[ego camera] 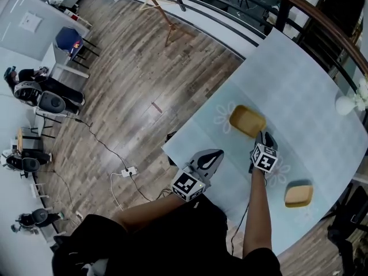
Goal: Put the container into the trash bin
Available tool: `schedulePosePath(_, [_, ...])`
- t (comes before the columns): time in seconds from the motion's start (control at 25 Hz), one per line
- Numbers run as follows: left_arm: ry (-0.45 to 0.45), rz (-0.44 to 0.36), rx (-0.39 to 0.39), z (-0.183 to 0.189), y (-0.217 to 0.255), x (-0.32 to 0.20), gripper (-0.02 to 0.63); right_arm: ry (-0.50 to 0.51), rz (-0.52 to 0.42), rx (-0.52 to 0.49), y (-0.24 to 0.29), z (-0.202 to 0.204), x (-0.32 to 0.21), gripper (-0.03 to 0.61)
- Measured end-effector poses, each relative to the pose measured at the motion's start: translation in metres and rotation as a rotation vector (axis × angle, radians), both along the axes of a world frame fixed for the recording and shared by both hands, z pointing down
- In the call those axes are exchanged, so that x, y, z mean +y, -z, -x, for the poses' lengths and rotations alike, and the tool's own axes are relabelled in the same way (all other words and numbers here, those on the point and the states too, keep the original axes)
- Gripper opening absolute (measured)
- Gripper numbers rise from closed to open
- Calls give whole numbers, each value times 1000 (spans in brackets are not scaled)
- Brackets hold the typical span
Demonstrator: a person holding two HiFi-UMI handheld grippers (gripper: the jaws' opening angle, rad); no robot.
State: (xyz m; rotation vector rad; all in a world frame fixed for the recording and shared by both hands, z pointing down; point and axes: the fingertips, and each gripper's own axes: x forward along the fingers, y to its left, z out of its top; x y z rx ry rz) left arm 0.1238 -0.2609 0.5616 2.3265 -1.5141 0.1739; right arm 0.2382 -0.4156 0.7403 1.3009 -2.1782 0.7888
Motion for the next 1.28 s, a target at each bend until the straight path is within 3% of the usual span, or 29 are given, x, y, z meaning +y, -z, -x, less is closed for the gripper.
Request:
schedulePosePath(0.2, [-15, -4, 25, 14, -4, 4, 15, -41, 43, 29, -23, 11, -22, 110])
schedulePosePath(0.48, [0, -26, 60, 20, -1, 25, 15, 18, 113, 80, -50, 14, -12, 105])
schedulePosePath(0.64, [20, -27, 51, 29, 2, 31, 14, -9, 121, 69, -49, 11, -6, 46])
schedulePosePath(1.08, [9, -14, 28, 49, -1, 57, 14, -184, 103, -64, -18, -15, 34, 43])
schedulePosePath(1.28, [-40, -36, 57, 62, 6, 69, 14, -201, 57, -59, 4, -10, 78, 42])
